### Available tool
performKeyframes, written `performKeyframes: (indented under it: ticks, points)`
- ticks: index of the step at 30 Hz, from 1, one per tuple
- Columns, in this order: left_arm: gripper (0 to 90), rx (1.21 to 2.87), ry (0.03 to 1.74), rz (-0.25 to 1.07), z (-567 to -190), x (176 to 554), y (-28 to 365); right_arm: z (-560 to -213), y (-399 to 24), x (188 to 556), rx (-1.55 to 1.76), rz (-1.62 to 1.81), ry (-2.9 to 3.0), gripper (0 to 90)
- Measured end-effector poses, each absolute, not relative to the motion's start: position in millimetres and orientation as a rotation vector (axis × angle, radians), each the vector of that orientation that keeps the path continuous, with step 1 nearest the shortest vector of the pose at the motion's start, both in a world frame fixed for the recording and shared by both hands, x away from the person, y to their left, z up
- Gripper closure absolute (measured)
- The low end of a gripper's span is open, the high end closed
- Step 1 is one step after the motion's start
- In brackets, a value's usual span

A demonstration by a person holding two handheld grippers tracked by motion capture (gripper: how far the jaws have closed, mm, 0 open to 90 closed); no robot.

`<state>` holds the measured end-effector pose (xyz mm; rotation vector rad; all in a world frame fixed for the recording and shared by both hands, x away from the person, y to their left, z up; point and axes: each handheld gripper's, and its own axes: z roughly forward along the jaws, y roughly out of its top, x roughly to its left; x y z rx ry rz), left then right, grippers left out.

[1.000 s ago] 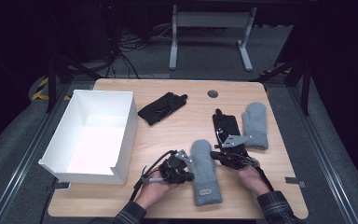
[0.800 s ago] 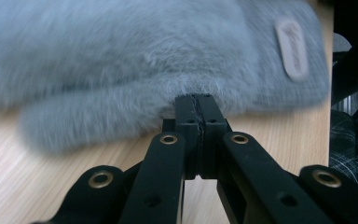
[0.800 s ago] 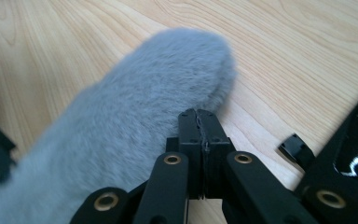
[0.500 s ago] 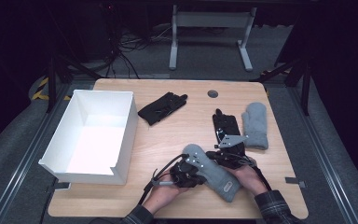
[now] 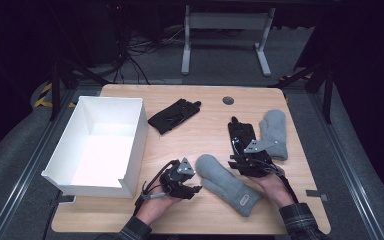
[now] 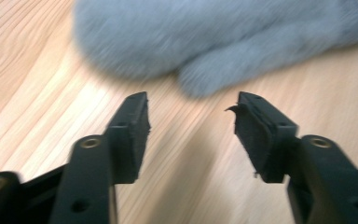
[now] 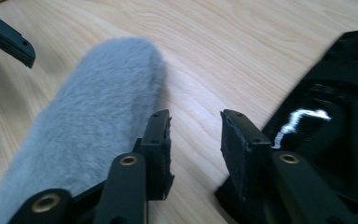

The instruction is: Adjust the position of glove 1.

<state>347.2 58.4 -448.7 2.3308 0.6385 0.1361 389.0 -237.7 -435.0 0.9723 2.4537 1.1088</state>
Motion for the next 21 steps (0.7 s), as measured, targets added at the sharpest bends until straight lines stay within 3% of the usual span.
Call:
performKeyframes:
  ticks: [7,9,15,21]
  points:
    - [26.4,2.367,0.669,0.188,-461.2,345.8,73.3,-426.6,-260.5,394.4,1.040,1.082,2.375,59.7]
    - [22.5,2.373,0.676,0.198,-462.9,346.6,75.9,-425.4,-267.4,397.0,1.045,1.048,2.354,63.5]
    - [13.6,2.378,0.690,0.219,-467.7,349.8,79.3,-417.1,-294.7,408.8,1.133,1.029,2.266,89.7]
    - [0.0,2.364,0.682,0.218,-473.3,355.1,81.8,-421.5,-306.2,426.4,1.192,0.980,2.235,90.0]
